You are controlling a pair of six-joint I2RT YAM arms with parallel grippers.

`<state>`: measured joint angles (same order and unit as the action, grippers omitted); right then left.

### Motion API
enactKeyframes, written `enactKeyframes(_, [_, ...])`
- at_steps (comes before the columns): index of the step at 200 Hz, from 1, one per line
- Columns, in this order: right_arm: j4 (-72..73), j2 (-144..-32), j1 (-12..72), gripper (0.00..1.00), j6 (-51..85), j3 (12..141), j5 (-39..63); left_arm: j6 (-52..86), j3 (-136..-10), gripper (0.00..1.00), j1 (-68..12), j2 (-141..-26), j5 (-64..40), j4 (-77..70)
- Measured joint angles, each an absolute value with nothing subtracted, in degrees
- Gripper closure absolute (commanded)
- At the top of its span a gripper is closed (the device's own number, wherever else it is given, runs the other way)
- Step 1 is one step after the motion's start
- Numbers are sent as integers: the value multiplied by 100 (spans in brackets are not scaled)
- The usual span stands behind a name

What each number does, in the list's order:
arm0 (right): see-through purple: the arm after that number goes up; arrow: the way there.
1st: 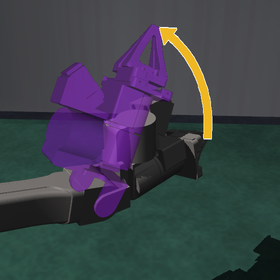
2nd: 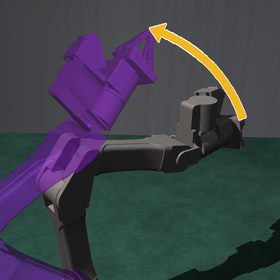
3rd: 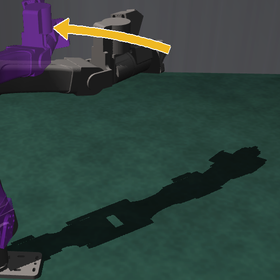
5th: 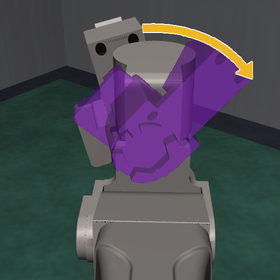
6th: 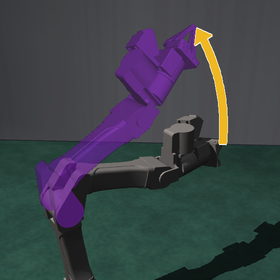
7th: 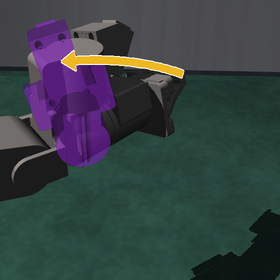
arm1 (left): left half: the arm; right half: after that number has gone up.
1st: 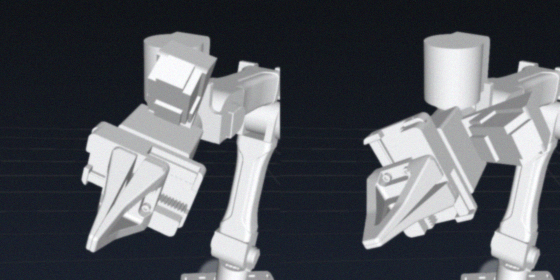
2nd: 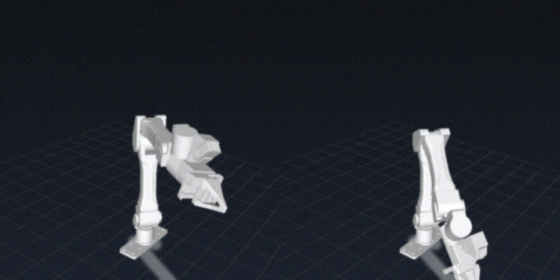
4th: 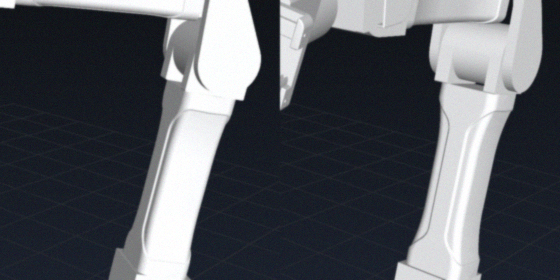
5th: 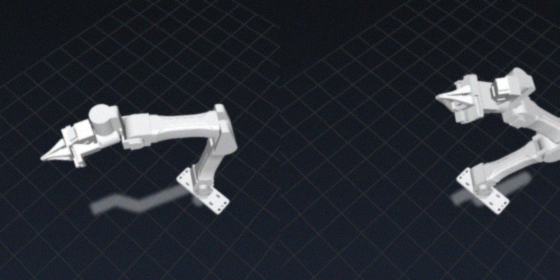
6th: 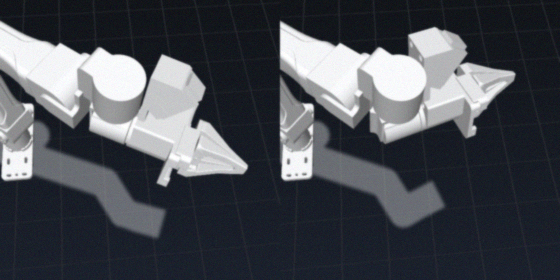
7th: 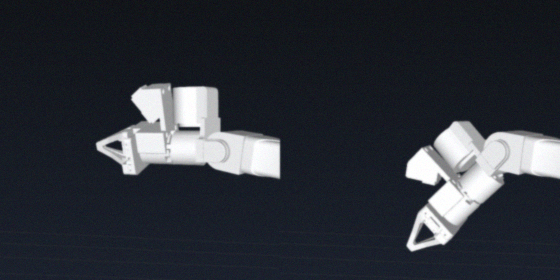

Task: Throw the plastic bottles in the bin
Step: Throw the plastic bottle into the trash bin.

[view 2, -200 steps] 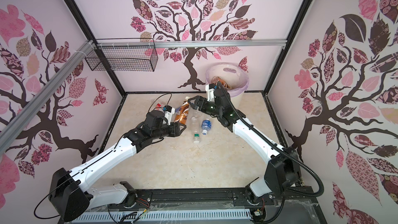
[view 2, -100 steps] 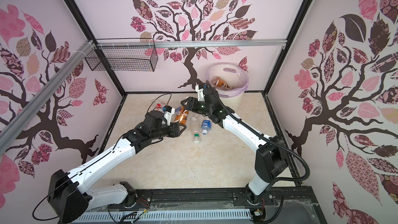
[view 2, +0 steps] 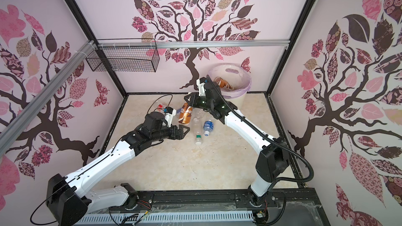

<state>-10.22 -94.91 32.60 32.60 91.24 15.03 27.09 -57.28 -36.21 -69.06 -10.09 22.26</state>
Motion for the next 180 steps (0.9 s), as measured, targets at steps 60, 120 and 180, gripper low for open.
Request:
enactKeyframes(60, [-1994, -9421, 3004, 68, 1494, 10971, -373, 2412, -6781, 2, -3621, -6663, -1173, 2158])
enactKeyframes(120, [-1726, -9017, 3009, 65, -504, 12361, -2093, 2259, -7441, 2, -3623, -6731, -1450, 1737])
enactKeyframes(180, [-659, -8731, 2921, 62, -1520, 12672, -2534, 2204, -7452, 2, -3623, -6829, -1483, 1680])
